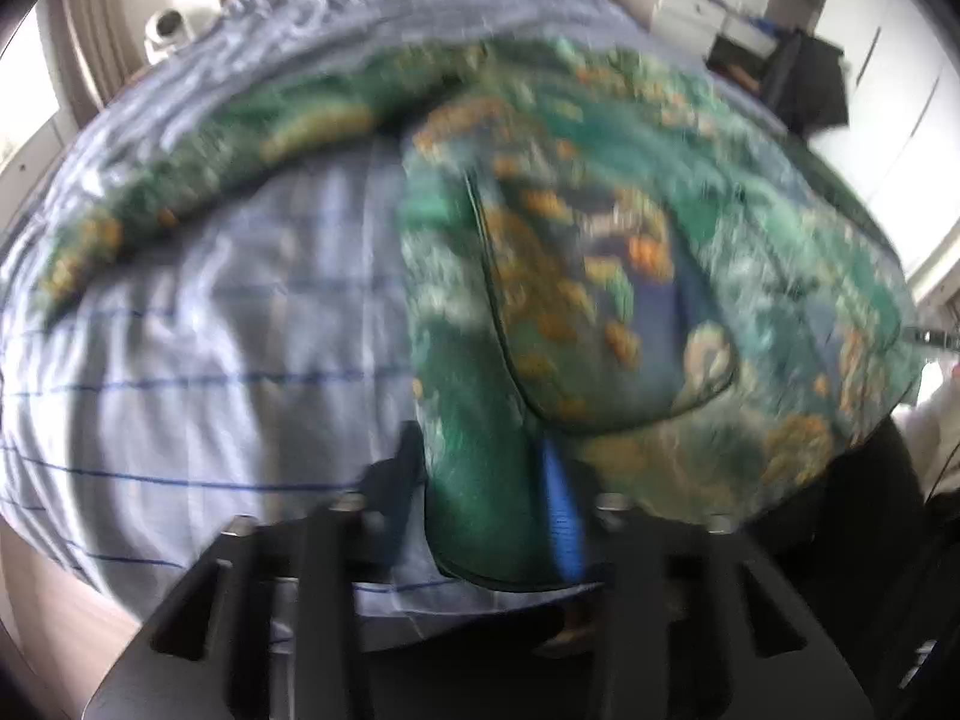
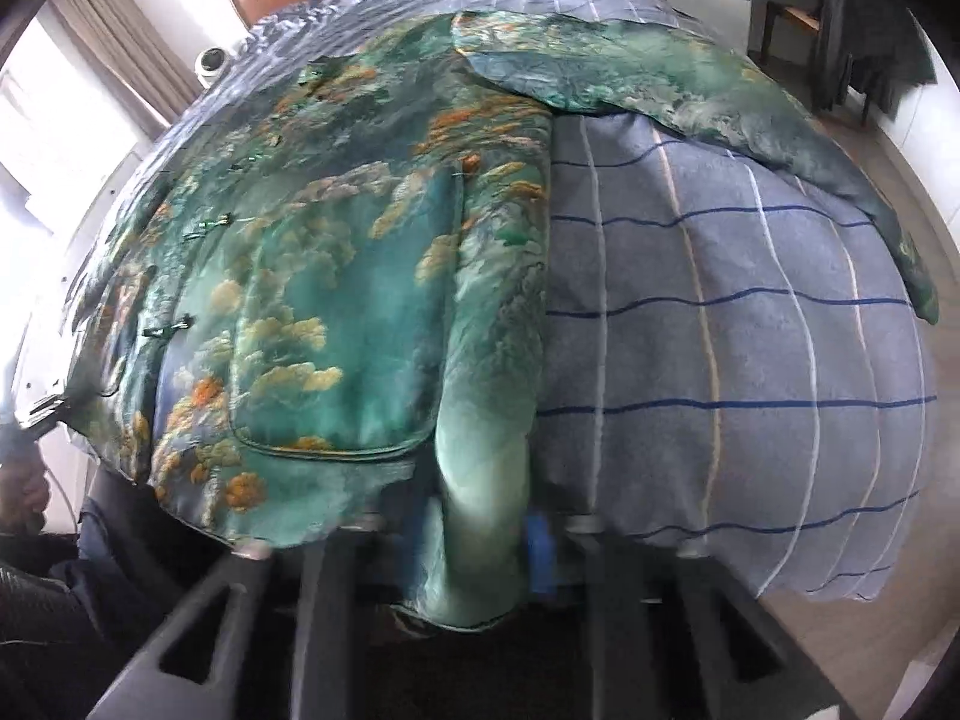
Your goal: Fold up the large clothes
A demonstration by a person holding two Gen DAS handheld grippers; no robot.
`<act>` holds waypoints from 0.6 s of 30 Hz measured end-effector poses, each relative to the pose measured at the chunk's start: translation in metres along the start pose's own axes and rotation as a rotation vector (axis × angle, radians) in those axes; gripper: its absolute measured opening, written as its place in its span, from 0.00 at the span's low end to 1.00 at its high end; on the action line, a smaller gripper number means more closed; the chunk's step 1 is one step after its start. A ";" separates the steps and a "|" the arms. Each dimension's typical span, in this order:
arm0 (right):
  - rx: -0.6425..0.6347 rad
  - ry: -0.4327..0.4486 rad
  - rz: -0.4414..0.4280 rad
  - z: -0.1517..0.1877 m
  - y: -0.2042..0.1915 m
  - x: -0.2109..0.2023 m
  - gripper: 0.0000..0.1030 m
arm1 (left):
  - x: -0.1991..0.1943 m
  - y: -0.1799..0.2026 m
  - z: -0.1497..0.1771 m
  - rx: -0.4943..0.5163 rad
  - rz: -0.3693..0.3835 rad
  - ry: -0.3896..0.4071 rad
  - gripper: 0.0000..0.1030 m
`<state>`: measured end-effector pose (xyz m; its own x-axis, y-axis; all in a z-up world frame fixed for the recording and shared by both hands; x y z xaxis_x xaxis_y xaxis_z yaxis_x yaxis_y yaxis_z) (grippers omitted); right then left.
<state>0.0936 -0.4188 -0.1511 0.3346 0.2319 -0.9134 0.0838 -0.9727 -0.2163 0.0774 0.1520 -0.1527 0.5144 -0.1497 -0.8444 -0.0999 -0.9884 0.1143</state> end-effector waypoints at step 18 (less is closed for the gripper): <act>1.118 0.546 -0.187 -0.034 0.291 0.005 0.61 | -0.075 0.029 -0.099 -0.104 -0.078 0.362 0.95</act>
<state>0.1519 -0.7010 -0.2068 0.7698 0.0777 -0.6336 -0.5784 -0.3348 -0.7439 0.1203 0.1318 -0.0346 0.7865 -0.0548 -0.6151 0.0289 -0.9917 0.1253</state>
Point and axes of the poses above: each gripper's, at about its wrist camera, not at the fingertips, and x roughly the way its jaws point, y to its right, z to its underside, the point moved 3 cm from there along x, roughly the way its jaws point, and after that the axes turned 3 degrees about -x, right-handed, at the moved point
